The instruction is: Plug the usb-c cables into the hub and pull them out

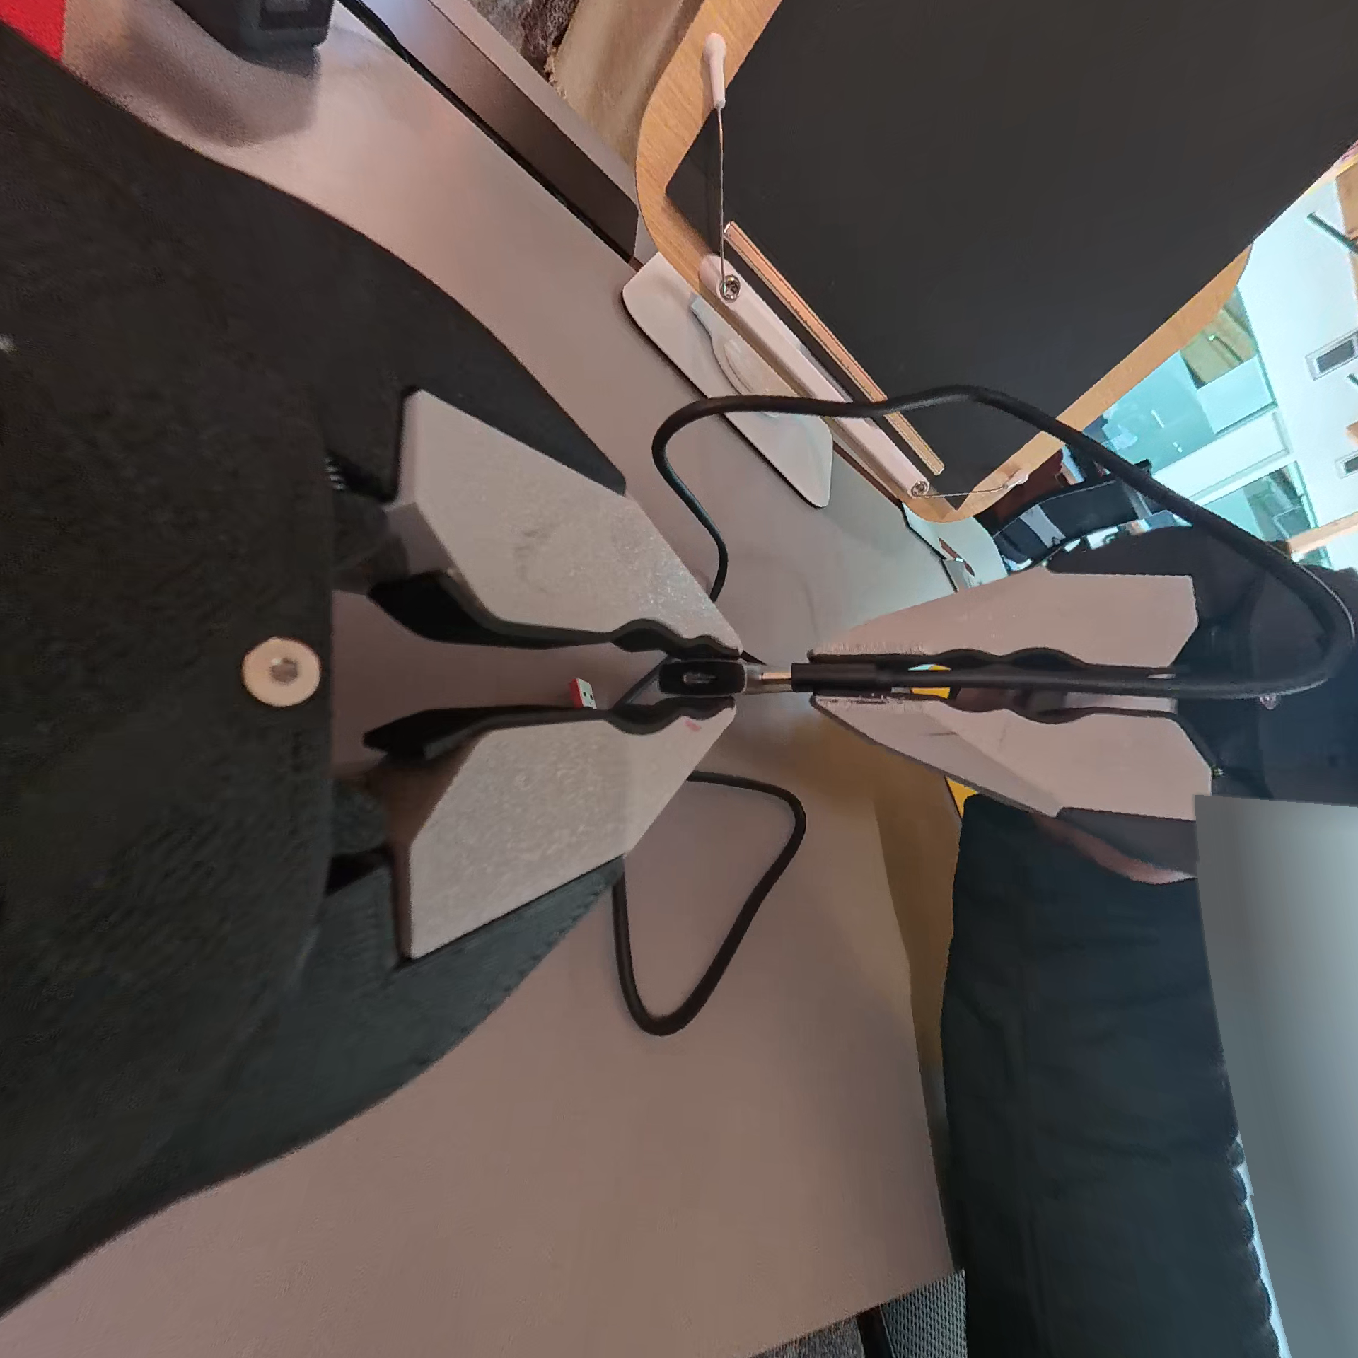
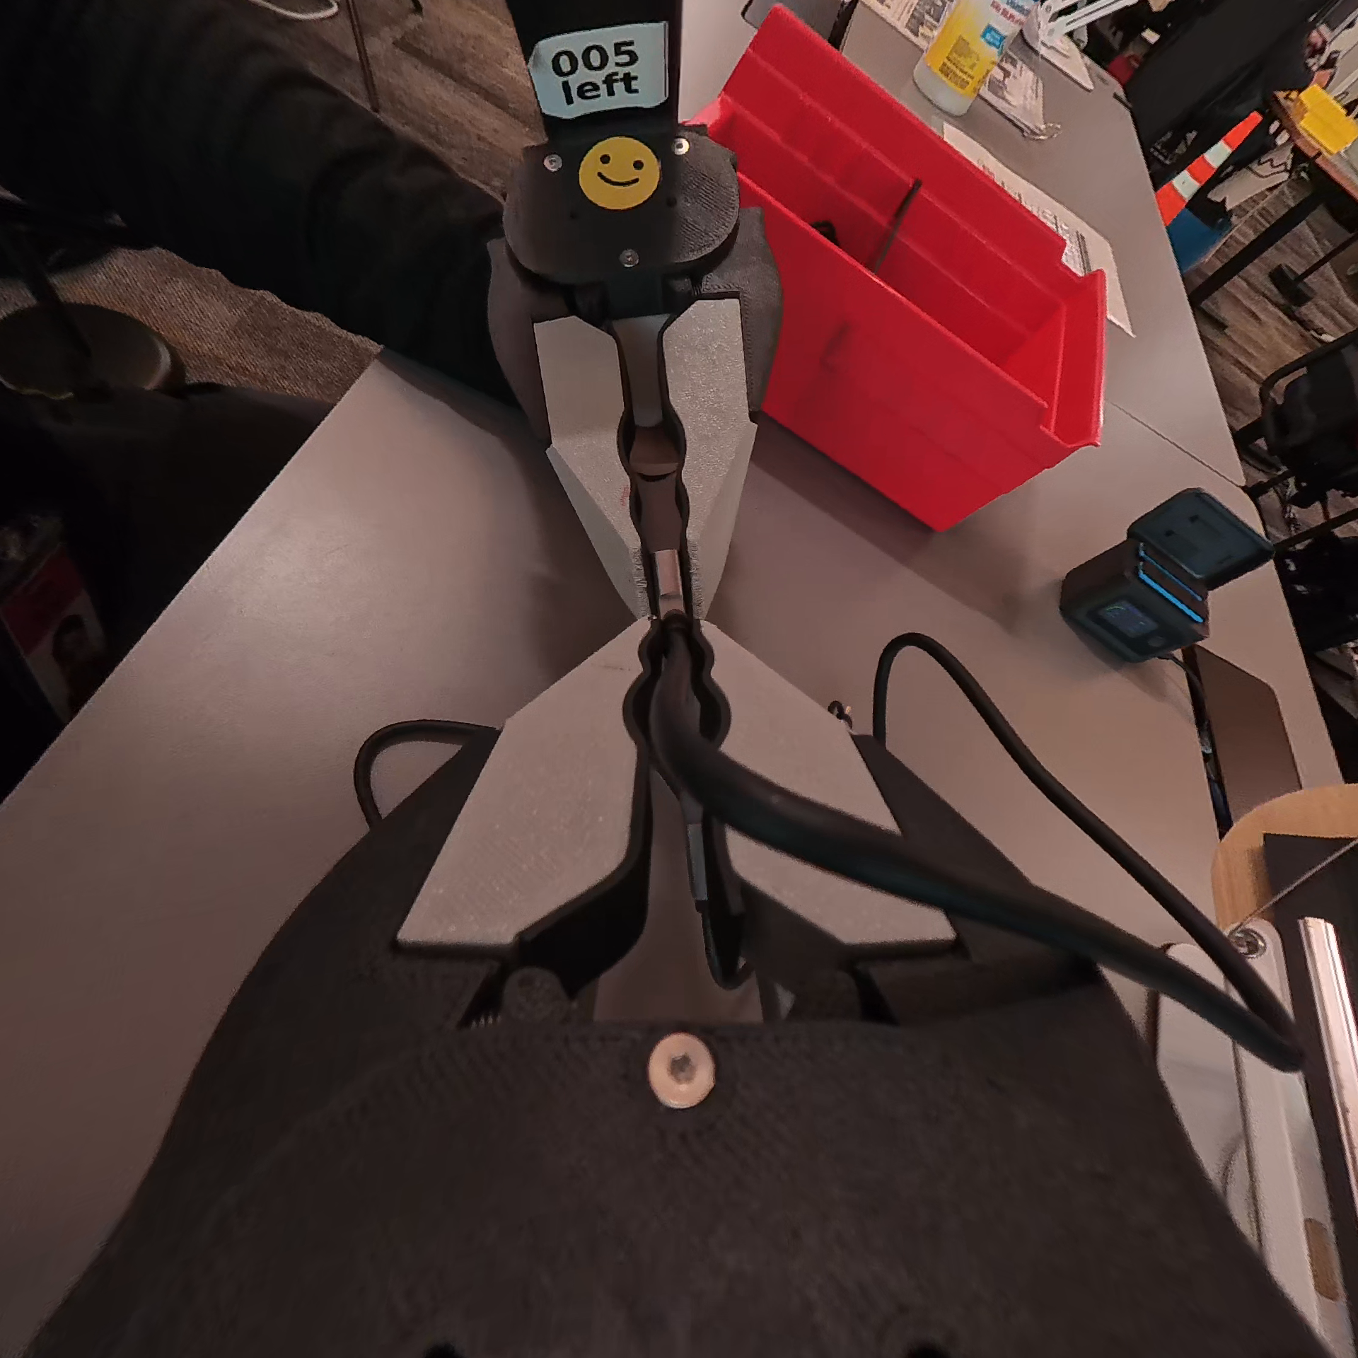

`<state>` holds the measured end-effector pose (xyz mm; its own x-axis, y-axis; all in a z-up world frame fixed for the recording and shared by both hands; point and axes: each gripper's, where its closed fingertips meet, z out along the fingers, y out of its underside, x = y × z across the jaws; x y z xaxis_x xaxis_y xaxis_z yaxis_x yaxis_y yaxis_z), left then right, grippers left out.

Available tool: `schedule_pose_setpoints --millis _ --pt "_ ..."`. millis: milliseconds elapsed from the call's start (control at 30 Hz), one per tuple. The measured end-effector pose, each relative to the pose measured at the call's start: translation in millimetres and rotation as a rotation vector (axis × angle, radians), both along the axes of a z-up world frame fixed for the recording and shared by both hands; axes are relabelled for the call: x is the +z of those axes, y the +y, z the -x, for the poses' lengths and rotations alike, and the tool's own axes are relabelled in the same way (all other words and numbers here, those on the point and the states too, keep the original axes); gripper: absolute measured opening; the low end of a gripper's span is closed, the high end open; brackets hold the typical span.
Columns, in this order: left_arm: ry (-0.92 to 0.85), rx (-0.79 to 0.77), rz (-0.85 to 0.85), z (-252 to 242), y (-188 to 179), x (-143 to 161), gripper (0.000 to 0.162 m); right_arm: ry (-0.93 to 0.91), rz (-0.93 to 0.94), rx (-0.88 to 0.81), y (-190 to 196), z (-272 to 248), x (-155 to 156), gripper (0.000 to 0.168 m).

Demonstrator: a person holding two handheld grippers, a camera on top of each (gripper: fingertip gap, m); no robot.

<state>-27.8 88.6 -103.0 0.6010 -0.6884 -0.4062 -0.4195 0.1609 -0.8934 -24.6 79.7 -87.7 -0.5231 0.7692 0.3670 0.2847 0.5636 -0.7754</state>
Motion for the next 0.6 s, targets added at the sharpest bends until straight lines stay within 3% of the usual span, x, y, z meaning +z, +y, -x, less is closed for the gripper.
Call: schedule_pose_setpoints --millis 300,600 --pt "0.008 -0.053 0.054 -4.5 -7.0 -6.0 0.007 -0.044 -0.083 0.026 -7.7 -1.6 -9.3 0.004" --pt "0.02 -0.053 0.036 -9.6 -10.7 -1.8 0.006 0.041 -0.046 0.062 -10.8 -6.9 -6.5 0.004"
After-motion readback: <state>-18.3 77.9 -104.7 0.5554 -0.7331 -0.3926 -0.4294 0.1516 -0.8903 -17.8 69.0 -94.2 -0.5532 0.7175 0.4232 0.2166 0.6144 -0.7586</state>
